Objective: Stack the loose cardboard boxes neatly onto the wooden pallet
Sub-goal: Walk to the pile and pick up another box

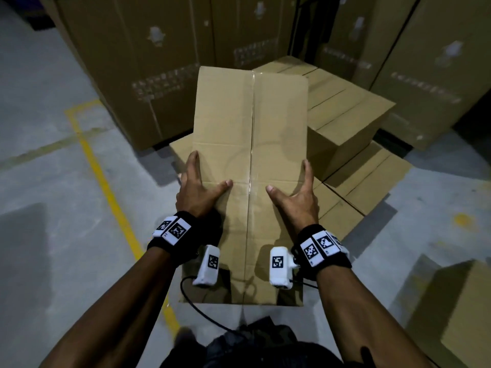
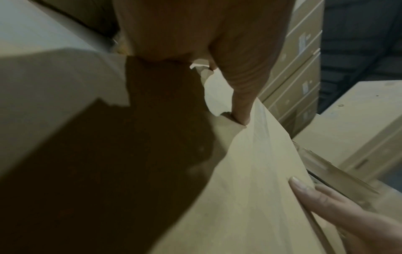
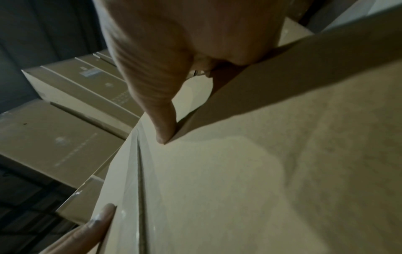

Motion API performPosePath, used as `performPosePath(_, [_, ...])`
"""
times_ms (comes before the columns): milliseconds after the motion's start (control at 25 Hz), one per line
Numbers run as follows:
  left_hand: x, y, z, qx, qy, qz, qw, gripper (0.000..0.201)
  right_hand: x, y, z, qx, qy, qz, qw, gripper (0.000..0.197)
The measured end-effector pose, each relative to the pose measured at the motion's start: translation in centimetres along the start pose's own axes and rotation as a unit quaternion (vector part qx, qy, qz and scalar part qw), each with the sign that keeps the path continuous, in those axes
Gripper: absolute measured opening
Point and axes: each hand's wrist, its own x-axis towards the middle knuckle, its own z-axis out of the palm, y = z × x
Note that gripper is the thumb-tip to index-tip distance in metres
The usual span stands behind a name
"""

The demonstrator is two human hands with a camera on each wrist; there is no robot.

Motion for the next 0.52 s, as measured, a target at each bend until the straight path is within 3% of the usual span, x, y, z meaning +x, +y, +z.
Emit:
performPosePath(240, [7.7,-0.3,2.8,-0.013,-0.102,0.040,0.994,0.102,3.2,0.4,3.0,-0.001,0.100,0.051,0.994,0.109])
performPosePath(520, [15.0,-1.1,4.2,0.006,-0.269,0.108,0.957,0.105,2.2,-0.6,7.4,0.015,0.233,0.148,0.961,0.108])
